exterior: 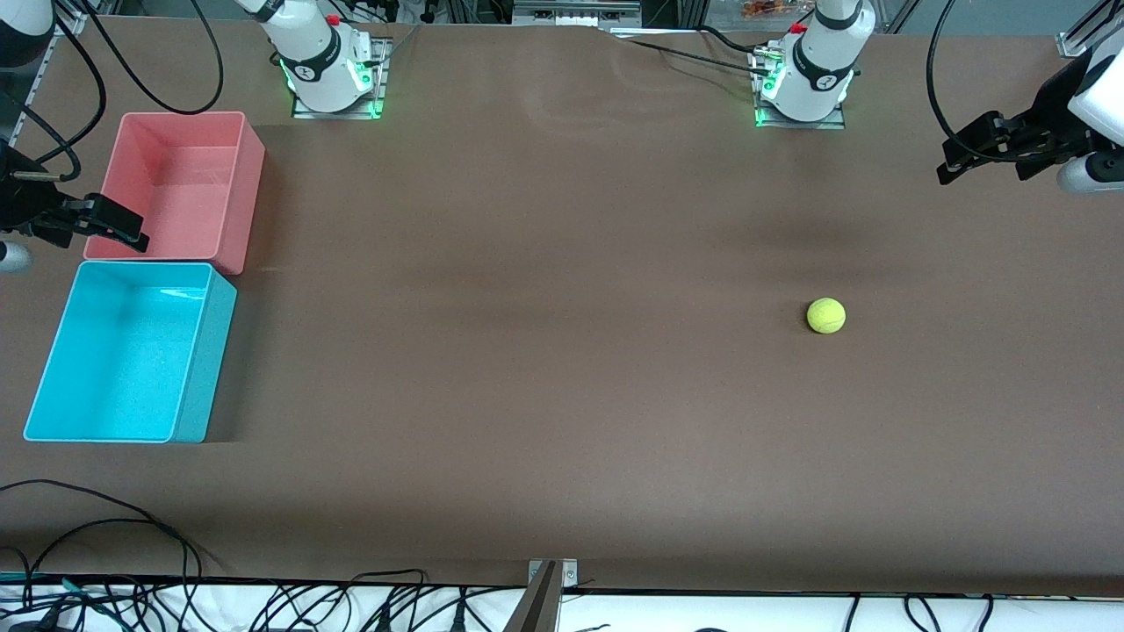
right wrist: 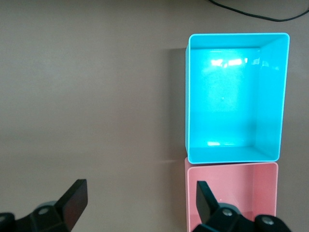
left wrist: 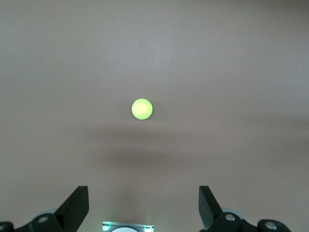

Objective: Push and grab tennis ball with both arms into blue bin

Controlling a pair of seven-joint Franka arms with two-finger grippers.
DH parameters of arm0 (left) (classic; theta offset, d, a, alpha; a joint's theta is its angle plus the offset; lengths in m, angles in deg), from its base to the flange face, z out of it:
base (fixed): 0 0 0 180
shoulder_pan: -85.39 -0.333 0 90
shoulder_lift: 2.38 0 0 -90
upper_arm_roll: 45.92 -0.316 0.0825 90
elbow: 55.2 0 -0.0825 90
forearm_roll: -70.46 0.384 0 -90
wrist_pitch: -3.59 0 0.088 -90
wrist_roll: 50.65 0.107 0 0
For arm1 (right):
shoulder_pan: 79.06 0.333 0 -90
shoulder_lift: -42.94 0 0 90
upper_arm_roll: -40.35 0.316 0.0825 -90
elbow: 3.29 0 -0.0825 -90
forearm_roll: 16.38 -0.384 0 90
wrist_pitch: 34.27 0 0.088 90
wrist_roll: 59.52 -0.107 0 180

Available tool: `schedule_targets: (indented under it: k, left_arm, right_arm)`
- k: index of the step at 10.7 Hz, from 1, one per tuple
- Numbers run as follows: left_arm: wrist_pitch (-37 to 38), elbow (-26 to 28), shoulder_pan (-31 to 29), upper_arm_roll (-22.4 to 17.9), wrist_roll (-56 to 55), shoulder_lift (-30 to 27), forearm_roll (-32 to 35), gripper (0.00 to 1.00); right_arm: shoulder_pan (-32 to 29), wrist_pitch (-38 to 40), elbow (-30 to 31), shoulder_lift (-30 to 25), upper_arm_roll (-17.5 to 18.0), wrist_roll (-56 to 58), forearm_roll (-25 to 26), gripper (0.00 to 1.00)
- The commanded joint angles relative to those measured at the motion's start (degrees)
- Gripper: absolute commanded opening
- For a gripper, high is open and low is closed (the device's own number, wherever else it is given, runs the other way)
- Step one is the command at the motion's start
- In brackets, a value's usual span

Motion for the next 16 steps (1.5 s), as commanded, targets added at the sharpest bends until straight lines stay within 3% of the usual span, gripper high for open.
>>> schedule_targets:
  k: [1,13,16]
  left_arm:
    - [0.9,-0.9,-0.3,0.1,-0.4,0.3,-0.4,1.0]
    - [-2.4,-0.4,-1.0,0.0,-0.1,1.2,-0.1,1.0]
    - [-5.7,3.2,-1.6,0.0,0.0,0.6,-0.2,1.0]
  right_arm:
    - [0.1,0.8,-1.0,0.4,-0.1,0.3,0.6,1.0]
    - [1.7,0.7,-1.3,0.2,1.9,-1.0,0.2,1.0]
    - [2.4,0.7,-1.3,0.3,1.7,-0.9,0.2,1.0]
